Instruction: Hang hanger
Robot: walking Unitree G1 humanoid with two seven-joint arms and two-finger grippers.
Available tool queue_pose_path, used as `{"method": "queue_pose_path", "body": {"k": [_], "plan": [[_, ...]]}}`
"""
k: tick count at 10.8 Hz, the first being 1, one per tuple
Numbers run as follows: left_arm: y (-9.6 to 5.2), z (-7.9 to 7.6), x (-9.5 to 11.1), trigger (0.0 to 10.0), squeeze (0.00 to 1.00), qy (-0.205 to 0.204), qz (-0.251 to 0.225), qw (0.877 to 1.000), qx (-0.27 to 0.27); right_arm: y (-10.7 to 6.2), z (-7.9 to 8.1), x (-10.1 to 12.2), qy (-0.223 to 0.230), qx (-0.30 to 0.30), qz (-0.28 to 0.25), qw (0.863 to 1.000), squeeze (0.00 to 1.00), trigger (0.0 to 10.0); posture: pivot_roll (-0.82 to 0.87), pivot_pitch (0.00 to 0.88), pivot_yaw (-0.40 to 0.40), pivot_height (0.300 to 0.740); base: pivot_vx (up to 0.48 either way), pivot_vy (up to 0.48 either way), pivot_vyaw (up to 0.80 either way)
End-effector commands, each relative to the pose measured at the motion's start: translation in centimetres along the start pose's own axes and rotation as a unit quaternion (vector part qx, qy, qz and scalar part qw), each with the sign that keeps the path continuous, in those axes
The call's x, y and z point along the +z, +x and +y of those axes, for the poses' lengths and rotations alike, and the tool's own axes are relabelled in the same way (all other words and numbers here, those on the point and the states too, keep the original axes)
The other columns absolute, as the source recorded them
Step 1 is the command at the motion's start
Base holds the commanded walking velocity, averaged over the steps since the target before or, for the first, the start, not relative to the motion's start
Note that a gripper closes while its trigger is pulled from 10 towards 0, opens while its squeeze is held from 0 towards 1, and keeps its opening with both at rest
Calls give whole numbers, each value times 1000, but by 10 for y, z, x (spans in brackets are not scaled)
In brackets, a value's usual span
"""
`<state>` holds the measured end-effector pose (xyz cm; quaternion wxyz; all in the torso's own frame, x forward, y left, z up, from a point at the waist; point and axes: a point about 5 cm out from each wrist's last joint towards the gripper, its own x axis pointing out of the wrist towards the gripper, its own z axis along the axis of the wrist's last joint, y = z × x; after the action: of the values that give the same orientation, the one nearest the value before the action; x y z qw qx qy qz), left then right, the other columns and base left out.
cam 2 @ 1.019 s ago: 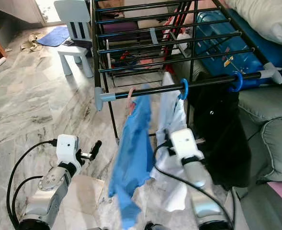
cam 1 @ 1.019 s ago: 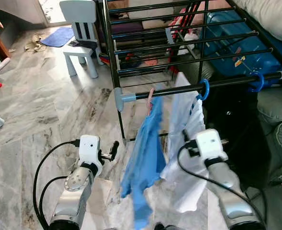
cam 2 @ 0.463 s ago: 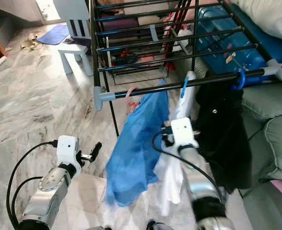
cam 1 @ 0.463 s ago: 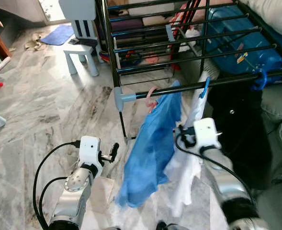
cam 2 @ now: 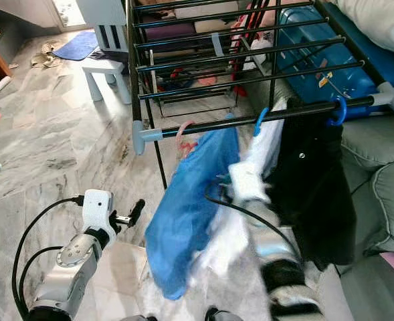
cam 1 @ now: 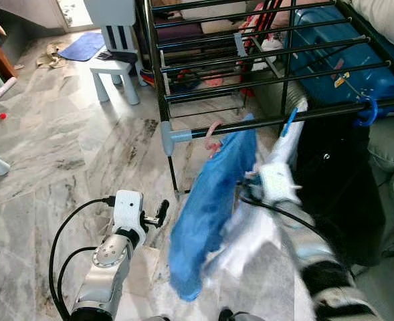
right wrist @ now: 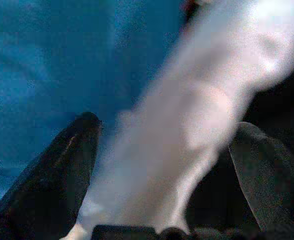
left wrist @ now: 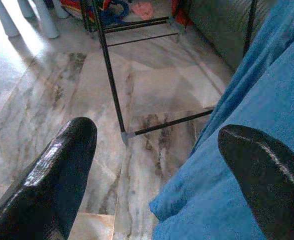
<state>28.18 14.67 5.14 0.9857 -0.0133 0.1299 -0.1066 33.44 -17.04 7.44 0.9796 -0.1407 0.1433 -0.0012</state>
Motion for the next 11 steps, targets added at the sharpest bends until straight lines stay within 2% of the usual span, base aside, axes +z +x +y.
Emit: {"method": "queue_pose_path", "body": {"k": [1,2,5,6,7,9,10,11], "plan": [[-1,1,-1,10000,0,4,6,1000,3,-2,-10,-3,-2,-28,6,1000,0,10000,-73,157,35,740,0,0,0],[1,1,-1,10000,0,6,7,1000,0,-3,-19,-3,-2,-41,6,999,0,10000,-81,156,39,740,0,0,0],[3,0,0,10000,0,10,7,1000,-2,5,-13,11,-10,-6,-18,1000,0,10000,-76,151,42,740,0,0,0],[3,0,0,10000,0,11,8,1000,-1,8,-13,18,-10,4,-26,1000,0,8392,-70,148,41,740,0,0,0],[3,1,0,10000,0,12,9,1000,1,12,-16,25,-13,5,-36,999,0,0,-65,145,40,740,0,0,0],[3,3,-1,10000,0,13,10,1000,3,16,-23,31,-13,-10,-38,999,0,118,-66,139,40,740,0,0,0],[4,2,-1,10000,0,14,12,1000,2,17,-22,32,-7,-10,-38,999,0,1843,-68,138,40,740,0,0,0],[4,1,-1,10000,0,15,11,1000,0,17,-21,32,-9,-10,-37,999,0,1569,-68,138,40,740,0,0,0]]}}
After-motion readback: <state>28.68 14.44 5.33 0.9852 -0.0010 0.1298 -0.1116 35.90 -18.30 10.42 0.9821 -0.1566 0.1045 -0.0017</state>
